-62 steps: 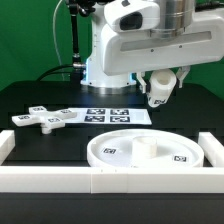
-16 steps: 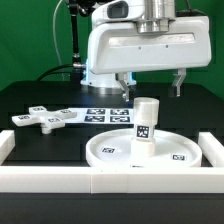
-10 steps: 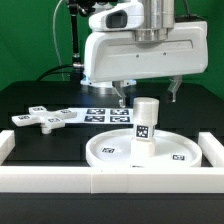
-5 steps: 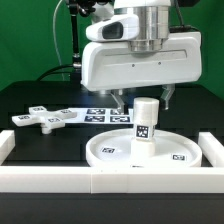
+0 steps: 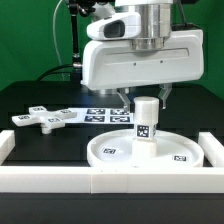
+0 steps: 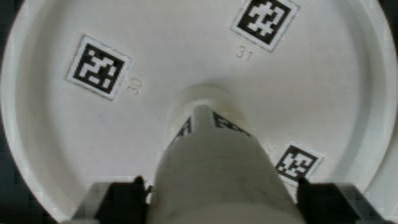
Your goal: Assemble round table
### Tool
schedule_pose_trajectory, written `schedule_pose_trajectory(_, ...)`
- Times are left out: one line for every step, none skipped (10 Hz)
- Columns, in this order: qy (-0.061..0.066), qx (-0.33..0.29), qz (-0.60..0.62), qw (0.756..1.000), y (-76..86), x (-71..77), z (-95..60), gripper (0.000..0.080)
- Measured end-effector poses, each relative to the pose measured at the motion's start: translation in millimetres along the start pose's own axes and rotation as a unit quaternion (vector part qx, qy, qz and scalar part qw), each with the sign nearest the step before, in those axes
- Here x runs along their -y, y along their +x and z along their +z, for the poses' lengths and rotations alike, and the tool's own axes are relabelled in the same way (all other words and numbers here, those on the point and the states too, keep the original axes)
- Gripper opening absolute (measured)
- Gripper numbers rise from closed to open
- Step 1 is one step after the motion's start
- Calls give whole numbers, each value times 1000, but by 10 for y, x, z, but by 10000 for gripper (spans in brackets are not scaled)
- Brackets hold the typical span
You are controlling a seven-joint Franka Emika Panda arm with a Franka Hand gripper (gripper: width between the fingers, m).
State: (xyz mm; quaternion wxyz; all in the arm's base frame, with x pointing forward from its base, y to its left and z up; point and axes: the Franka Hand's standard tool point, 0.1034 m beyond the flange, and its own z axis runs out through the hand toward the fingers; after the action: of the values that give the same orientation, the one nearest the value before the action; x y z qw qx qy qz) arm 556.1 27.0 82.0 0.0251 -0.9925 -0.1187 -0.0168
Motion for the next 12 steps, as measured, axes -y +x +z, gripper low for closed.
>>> schedule_pose_trajectory(0, 0, 14, 1000, 0, 1, 1, 404)
schedule_pose_trajectory(1, 0, 49, 999, 1, 7, 2, 404)
schedule_pose_trajectory(3, 1, 95, 995, -3, 16, 15, 406)
schedule_pose_trajectory(10, -3, 153, 988, 7, 16, 23, 406)
schedule_pose_trajectory(16, -5, 202, 979, 11, 18, 26, 406)
schedule_pose_trajectory(25, -4, 281, 959, 13, 21, 24, 406)
schedule_pose_trajectory(28, -3, 322, 946, 14, 25, 23, 406)
schedule_pose_trajectory(34, -1, 394, 919, 16, 38, 24, 406)
schedule_pose_trajectory(39, 3, 449, 892, 17, 49, 23, 406)
schedule_pose_trajectory(40, 5, 503, 863, 27, 78, 27, 406)
schedule_pose_trajectory(40, 8, 548, 836, 32, 118, 33, 406)
schedule_pose_trajectory(38, 11, 581, 813, 39, 134, 35, 406)
